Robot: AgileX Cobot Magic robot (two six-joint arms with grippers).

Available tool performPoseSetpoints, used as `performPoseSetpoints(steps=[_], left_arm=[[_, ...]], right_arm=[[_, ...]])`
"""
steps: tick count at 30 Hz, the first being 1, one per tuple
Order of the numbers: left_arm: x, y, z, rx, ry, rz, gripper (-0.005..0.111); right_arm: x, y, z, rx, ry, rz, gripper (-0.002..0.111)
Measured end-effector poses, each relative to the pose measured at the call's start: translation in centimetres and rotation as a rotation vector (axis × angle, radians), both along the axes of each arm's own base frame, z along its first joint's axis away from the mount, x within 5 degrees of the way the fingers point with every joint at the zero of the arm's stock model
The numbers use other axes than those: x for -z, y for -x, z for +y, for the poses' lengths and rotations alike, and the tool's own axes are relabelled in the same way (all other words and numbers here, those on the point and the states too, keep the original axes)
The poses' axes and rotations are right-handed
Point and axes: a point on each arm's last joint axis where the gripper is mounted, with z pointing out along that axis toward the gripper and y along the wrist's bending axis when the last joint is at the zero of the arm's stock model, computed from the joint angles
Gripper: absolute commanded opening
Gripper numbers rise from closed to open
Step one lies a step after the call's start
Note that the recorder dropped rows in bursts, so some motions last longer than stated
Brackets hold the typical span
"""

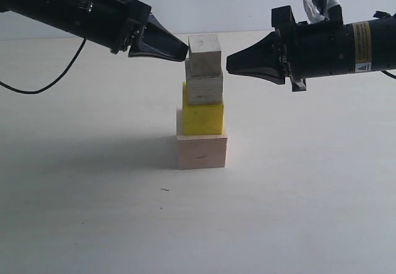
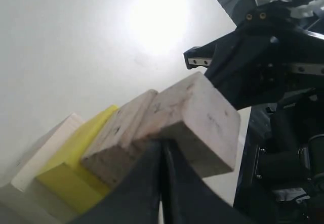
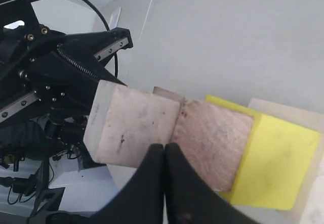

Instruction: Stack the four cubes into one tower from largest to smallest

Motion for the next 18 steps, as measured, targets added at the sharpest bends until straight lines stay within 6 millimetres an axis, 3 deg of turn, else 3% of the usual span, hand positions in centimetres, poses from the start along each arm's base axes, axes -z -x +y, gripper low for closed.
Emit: performPoseSetpoints(steps=[18], left_arm=[[0.02, -0.08, 0.01, -0.008, -0.003, -0.004, 0.0]], right_arm=[[-0.1, 0.11, 0.06, -0.013, -0.012, 0.001, 0.0]])
